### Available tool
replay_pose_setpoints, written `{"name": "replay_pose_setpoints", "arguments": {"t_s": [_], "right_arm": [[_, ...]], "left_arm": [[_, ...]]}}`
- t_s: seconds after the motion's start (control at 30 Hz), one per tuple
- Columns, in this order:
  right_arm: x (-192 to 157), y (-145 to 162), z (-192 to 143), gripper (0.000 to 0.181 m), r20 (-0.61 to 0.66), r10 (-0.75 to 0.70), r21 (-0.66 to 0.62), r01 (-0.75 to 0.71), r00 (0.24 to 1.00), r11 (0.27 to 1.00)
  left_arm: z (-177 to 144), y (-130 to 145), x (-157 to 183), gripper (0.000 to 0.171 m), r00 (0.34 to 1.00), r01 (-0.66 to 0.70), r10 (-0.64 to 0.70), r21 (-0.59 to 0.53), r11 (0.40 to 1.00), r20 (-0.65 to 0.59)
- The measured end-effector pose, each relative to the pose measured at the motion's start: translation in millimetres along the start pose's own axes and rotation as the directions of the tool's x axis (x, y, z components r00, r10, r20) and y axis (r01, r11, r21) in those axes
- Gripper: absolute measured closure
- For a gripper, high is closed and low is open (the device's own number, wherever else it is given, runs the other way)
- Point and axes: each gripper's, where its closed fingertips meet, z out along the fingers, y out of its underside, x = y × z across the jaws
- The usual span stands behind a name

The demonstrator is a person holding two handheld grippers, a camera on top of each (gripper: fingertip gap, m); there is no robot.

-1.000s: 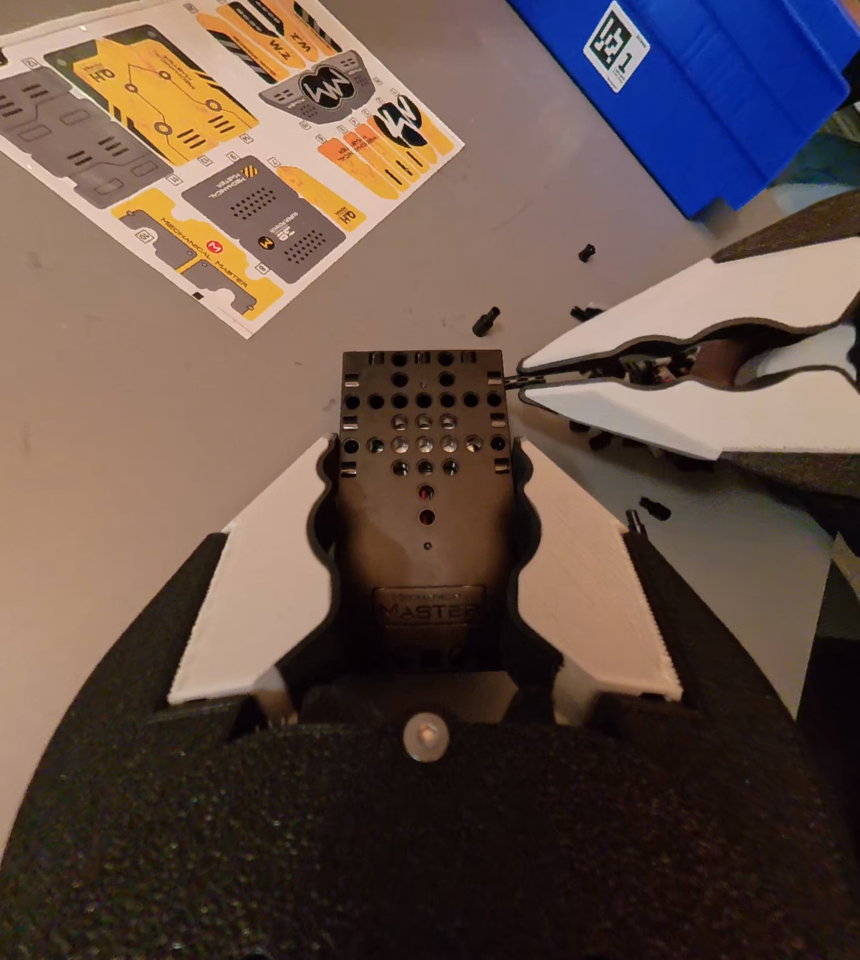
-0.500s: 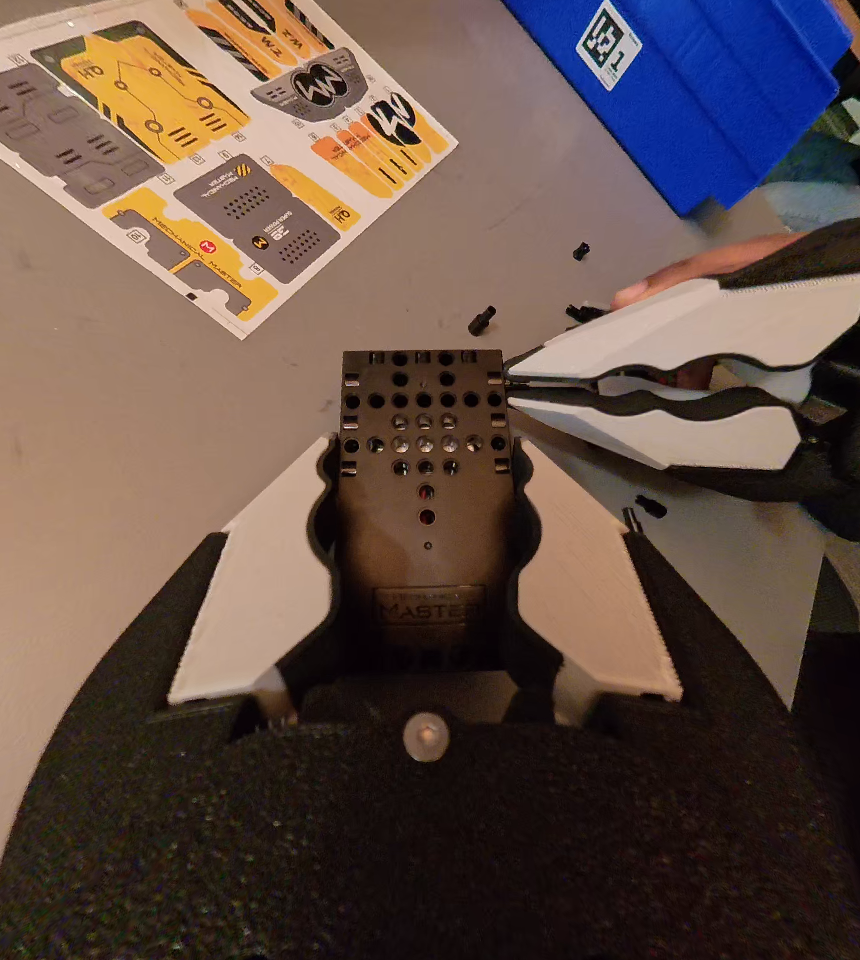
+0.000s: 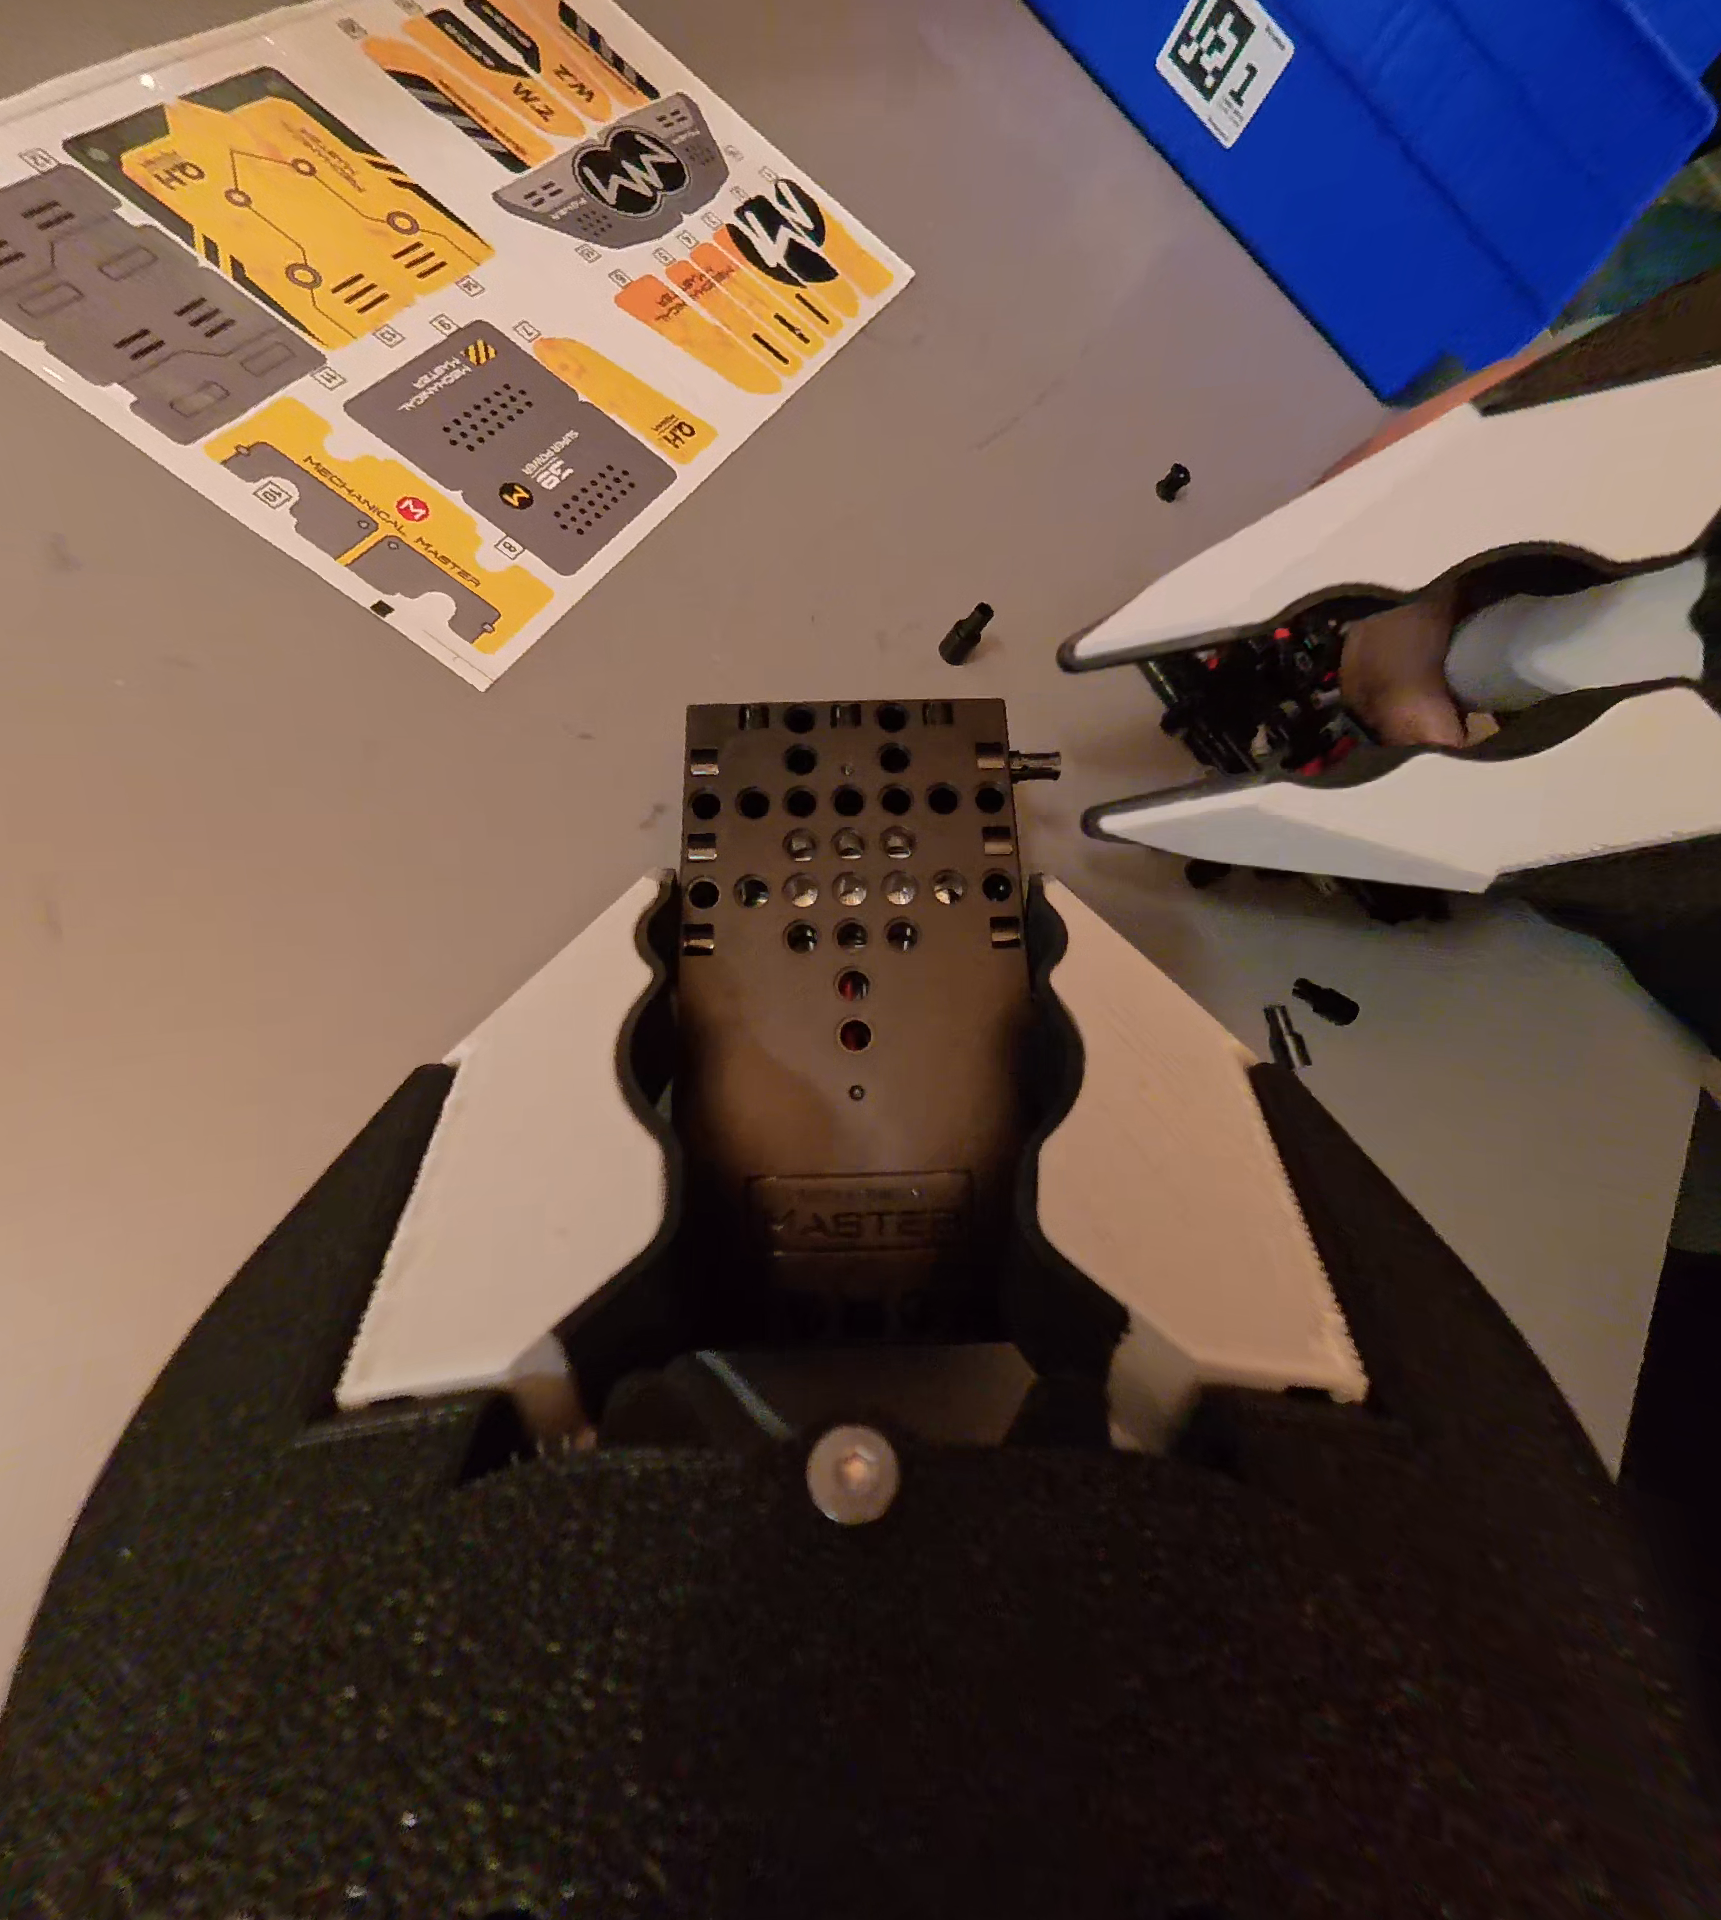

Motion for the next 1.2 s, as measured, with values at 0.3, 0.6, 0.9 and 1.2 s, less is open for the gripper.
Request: {"name": "replay_pose_setpoints", "arguments": {"t_s": [0.3, 0.6, 0.9, 1.2], "right_arm": [[-2, 4, 4, 0.175, -0.03, -0.108, -0.039, 0.107, 0.994, 0.994], [-2, 9, 6, 0.178, -0.031, -0.13, -0.076, 0.127, 0.991, 0.989], [-3, 13, 9, 0.178, -0.028, -0.053, -0.131, 0.049, 0.998, 0.99], [-3, 12, 4, 0.176, 0.019, 0.027, -0.066, -0.026, 0.999, 0.997]], "left_arm": [[-1, -1, 0, 0.107, 1.0, 0.02, -0.019, 0.005, 1.0, -0.021], [0, 0, 0, 0.106, 1.0, 0.005, -0.005, 0.001, 1.0, -0.002], [1, 1, -3, 0.106, 0.996, -0.062, 0.063, -0.02, 0.998, 0.056], [-1, 3, -7, 0.106, 0.993, -0.092, 0.094, -0.028, 0.995, 0.075]]}}
